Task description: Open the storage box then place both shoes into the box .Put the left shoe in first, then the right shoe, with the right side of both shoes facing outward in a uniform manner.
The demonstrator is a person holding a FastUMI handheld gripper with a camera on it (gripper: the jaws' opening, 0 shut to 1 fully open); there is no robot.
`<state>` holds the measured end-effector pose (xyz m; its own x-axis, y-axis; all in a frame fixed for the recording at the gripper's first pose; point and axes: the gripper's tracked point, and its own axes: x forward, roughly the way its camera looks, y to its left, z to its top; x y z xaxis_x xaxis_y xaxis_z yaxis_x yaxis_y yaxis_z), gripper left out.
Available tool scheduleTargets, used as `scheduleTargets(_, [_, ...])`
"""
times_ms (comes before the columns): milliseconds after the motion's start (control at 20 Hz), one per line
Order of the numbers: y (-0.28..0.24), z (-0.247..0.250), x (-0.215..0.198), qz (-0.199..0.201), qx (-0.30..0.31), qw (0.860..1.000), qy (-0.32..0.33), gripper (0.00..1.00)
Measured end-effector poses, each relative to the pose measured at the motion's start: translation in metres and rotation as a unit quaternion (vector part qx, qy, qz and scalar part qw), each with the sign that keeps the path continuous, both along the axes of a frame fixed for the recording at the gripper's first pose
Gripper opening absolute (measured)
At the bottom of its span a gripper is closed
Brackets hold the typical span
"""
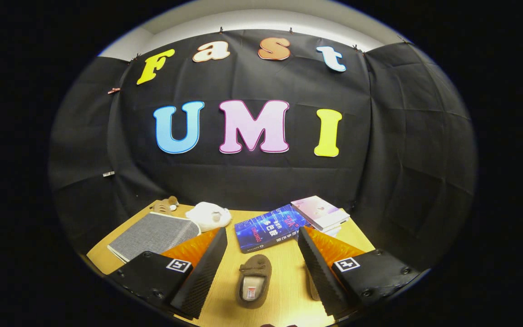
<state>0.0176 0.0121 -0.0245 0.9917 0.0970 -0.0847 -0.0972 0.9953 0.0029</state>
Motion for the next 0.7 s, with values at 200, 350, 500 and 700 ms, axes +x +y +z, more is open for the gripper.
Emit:
scheduleTargets(200, [-0.001,-0.005,0.007,0.008,0.011,1.000,0.010,0.98])
scheduleTargets(350, [-0.001,-0.010,0.012,0.009,0.012,1.000,0.017,0.98])
scheduleTargets(500, [0.000,-0.016,0.019,0.013,0.016,0.999,0.028,0.98])
scheduleTargets(700, [0.013,-0.036,0.027,0.040,0.028,0.997,0.061,0.98])
